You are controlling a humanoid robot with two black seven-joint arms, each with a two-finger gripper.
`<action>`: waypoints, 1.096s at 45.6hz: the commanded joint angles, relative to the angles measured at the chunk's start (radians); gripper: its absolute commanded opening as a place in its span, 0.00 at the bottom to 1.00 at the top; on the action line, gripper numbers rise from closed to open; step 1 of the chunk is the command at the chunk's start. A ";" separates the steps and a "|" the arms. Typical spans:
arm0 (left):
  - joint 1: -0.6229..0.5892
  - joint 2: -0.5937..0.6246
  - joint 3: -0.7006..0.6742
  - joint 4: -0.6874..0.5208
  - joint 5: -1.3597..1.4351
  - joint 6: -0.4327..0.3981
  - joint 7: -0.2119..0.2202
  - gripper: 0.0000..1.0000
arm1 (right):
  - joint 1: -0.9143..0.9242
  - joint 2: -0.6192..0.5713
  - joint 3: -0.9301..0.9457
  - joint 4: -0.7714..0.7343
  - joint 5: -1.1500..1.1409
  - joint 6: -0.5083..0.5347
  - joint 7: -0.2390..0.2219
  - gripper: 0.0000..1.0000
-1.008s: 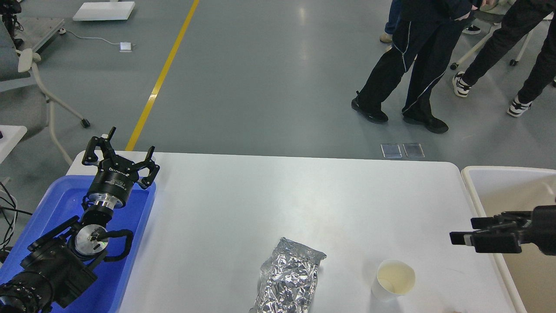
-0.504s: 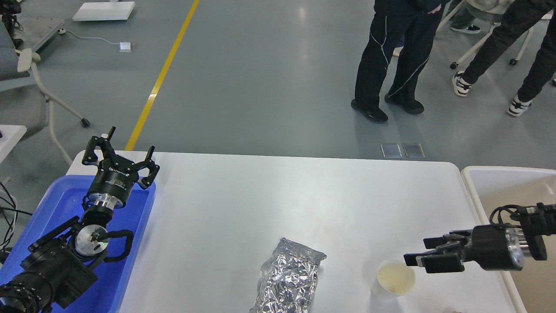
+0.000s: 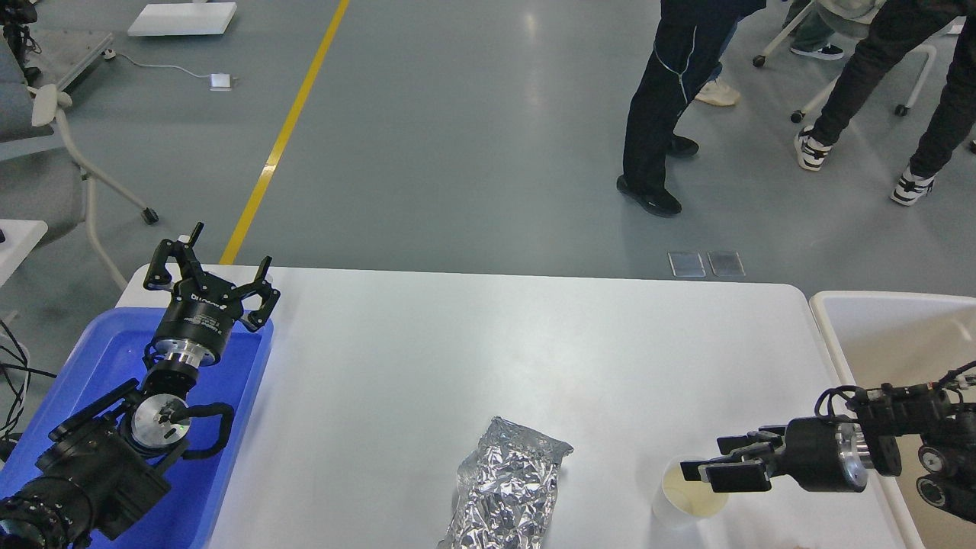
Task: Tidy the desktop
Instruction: 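Move the right gripper from the bin side toward the white paper cup, then close the right gripper on the rim of the white paper cup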
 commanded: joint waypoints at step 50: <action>0.000 0.000 0.000 0.000 0.000 0.000 0.000 1.00 | -0.085 0.071 -0.007 -0.135 0.009 -0.085 0.013 0.00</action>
